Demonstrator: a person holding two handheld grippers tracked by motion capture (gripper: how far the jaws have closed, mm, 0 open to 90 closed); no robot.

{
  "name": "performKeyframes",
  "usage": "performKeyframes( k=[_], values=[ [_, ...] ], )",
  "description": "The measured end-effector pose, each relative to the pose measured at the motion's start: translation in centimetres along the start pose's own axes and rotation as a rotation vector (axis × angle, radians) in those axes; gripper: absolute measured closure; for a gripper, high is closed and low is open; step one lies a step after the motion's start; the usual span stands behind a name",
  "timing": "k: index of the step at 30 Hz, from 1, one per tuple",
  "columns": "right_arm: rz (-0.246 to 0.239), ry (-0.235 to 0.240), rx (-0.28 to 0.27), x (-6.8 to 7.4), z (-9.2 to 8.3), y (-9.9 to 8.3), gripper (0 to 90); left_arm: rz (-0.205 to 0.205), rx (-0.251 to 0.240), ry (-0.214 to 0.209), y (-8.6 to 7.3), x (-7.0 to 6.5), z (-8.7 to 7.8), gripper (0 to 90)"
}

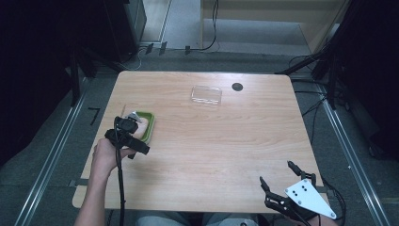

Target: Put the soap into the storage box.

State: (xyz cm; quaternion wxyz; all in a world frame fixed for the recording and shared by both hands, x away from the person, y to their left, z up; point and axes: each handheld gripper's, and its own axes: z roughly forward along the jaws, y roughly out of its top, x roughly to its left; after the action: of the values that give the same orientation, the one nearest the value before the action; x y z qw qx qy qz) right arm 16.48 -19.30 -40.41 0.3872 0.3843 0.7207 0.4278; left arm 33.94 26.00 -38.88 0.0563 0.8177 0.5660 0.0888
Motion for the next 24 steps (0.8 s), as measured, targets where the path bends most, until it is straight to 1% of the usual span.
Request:
performKeyframes(
  k=[2, 3, 4, 6, 12, 13, 15, 16, 20, 24],
  values=[
    [0.0, 0.001, -0.001, 0.0, 0.0, 0.0, 13.3, 0.004, 0.006, -0.004, -0.4, -0.3, -0.1, 3.5],
    [0.0, 0.0, -0.001, 0.0, 0.0, 0.0, 13.3, 0.005, 0.0, 0.0, -0.7, -0.4, -0.1, 3.4],
    [0.001, 0.0, -0.001, 0.0, 0.0, 0.0, 13.3, 0.013, 0.007, 0.001, -0.9, -0.5, -0.1, 3.4],
    [0.002, 0.0, -0.002, 0.0, 0.0, 0.0, 13.3, 0.016, 0.007, 0.003, -1.4, -0.9, -0.1, 3.2],
    [0.0, 0.001, -0.003, 0.0, 0.0, 0.0, 13.3, 0.032, 0.013, 0.006, -2.3, -1.6, -0.1, 3.1],
    [-0.001, 0.001, -0.003, 0.0, 0.0, 0.0, 13.3, 0.037, 0.017, 0.004, -2.4, -1.6, -0.1, 3.2],
    [-0.001, 0.001, -0.004, 0.0, 0.0, 0.0, 13.3, 0.035, 0.023, 0.003, -2.8, -1.7, 0.1, 3.1],
    [0.0, 0.001, -0.004, 0.0, 0.0, 0.0, 13.3, 0.032, 0.037, -0.001, -3.0, -1.8, 0.3, 3.1],
    [-0.001, 0.001, -0.004, 0.0, 0.0, 0.0, 13.3, 0.049, 0.059, -0.002, -3.7, -2.0, 0.6, 3.0],
    [0.0, 0.001, -0.004, 0.0, 0.0, 0.0, 13.3, 0.053, 0.074, -0.002, -4.4, -2.4, 1.0, 3.0]
  ],
)
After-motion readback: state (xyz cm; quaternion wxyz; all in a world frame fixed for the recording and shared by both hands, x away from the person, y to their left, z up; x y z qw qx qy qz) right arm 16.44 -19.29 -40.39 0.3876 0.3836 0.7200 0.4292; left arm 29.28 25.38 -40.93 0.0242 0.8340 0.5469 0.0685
